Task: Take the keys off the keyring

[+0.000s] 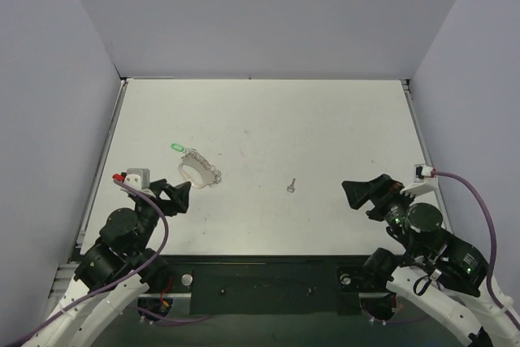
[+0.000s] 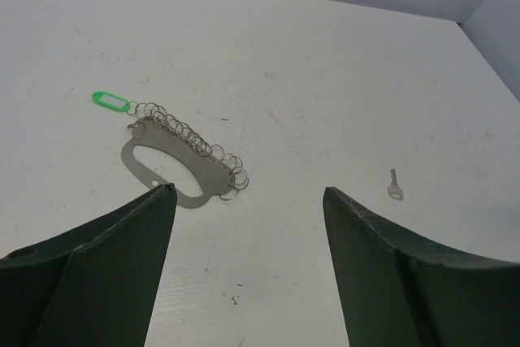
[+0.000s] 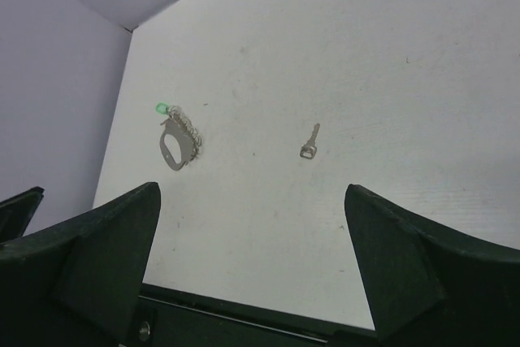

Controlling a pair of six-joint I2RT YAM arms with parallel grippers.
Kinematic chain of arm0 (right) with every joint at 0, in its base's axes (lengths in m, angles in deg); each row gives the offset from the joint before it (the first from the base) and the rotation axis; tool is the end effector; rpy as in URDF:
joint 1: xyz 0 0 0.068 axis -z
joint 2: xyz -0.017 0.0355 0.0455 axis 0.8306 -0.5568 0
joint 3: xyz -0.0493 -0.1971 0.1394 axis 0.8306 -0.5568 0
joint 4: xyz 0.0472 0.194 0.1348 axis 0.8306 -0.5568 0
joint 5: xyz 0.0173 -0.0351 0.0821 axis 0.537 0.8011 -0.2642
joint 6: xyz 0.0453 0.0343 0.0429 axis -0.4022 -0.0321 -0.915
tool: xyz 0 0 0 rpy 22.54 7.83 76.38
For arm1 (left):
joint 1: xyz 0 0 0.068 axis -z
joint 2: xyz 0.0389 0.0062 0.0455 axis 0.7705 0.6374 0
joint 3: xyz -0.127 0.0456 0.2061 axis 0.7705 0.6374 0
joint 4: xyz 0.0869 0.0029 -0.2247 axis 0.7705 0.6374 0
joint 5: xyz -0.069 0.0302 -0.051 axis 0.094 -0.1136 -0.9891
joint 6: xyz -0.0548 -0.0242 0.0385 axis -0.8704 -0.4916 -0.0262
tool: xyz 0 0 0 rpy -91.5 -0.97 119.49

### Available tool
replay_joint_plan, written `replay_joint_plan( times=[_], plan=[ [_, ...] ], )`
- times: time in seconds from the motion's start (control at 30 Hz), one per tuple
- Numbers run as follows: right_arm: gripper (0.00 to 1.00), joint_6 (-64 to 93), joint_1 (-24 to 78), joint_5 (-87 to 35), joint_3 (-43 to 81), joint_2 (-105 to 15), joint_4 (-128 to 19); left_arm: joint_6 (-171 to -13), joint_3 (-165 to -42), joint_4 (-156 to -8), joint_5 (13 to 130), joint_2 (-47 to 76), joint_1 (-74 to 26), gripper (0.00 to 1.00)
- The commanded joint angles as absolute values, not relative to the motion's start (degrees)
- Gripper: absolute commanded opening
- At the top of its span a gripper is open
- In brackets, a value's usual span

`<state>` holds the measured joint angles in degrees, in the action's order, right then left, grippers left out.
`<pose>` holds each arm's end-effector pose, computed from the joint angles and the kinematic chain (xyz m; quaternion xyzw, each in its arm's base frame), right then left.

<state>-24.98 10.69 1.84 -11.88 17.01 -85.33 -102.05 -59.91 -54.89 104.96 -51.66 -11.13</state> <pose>0.0842 0.0566 0.3295 0.1225 0.7280 0.3836 0.5548 0.0950 -0.0454 0.2712 -0.0335 0.7340 -0.1937 0.6501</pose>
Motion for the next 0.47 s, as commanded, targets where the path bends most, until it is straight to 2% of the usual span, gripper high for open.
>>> replay_joint_plan(
  times=[0.0,0.27,0.37,0.43],
  plan=[
    [0.91,-29.03,10.37,7.57,-14.13,22.9,-82.4,-100.11,-62.53,-51.82,103.75,-52.77,-11.2,0.83],
    [0.94,-35.54,10.37,12.41,-11.85,24.67,-92.86,-98.79,-62.09,-52.53,103.66,-53.03,-11.29,0.83],
    [0.9,-35.02,10.37,10.83,-11.32,24.67,-92.43,-98.61,-62.18,-52.35,103.3,-53.12,-11.2,0.83],
    [0.94,-35.8,10.37,12.14,-10.27,24.41,-93.57,-98.52,-62.09,-52.53,103.04,-53.21,-11.2,0.83]
  ],
)
